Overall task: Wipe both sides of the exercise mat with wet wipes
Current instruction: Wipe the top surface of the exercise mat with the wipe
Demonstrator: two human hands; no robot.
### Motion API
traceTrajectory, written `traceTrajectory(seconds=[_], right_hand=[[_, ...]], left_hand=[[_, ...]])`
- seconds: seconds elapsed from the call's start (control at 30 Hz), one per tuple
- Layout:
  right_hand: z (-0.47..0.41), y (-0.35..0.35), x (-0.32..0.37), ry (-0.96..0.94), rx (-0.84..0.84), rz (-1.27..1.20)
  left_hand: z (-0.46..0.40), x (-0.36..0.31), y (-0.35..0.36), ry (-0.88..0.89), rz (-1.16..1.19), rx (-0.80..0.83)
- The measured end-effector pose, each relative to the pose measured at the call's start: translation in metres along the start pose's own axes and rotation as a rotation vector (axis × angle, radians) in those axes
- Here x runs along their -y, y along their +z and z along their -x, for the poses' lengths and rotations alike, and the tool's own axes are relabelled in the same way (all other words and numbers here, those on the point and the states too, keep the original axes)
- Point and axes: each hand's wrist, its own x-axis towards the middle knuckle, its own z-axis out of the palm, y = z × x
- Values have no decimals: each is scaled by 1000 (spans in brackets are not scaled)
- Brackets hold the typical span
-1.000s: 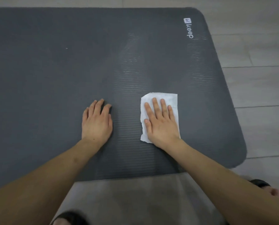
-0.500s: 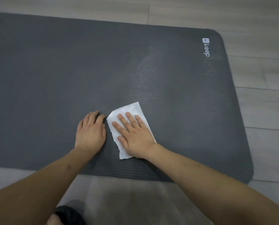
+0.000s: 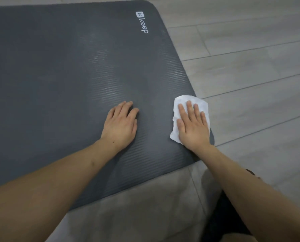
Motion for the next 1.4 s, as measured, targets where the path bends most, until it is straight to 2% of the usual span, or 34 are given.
traceTrajectory(seconds=[0.17, 0.3, 0.53, 0.73, 0.97, 1.07, 1.2, 1.3, 1.4], right_hand=[[46, 13, 8, 144, -27, -8], [59, 21, 67, -22, -16, 14], [34, 28, 169, -201, 23, 43], [9, 34, 249, -409, 52, 109], [21, 44, 345, -768, 121, 125], [55, 54, 353, -948, 150, 126], [92, 62, 329, -1102, 138, 90], [86, 56, 290, -1070, 107, 67], [72, 46, 238, -947, 66, 75]], left_hand=[[2, -10, 12, 53, 4, 20], [24, 22, 8, 29, -2, -1], [82, 99, -16, -225, -34, -56], [154, 157, -33, -502, -63, -39], [222, 185, -47, -790, -48, -71], [237, 188, -50, -838, -55, -80], [225, 178, -49, -784, -63, -82], [191, 160, -45, -673, -48, -117], [143, 135, -35, -509, -22, -122]])
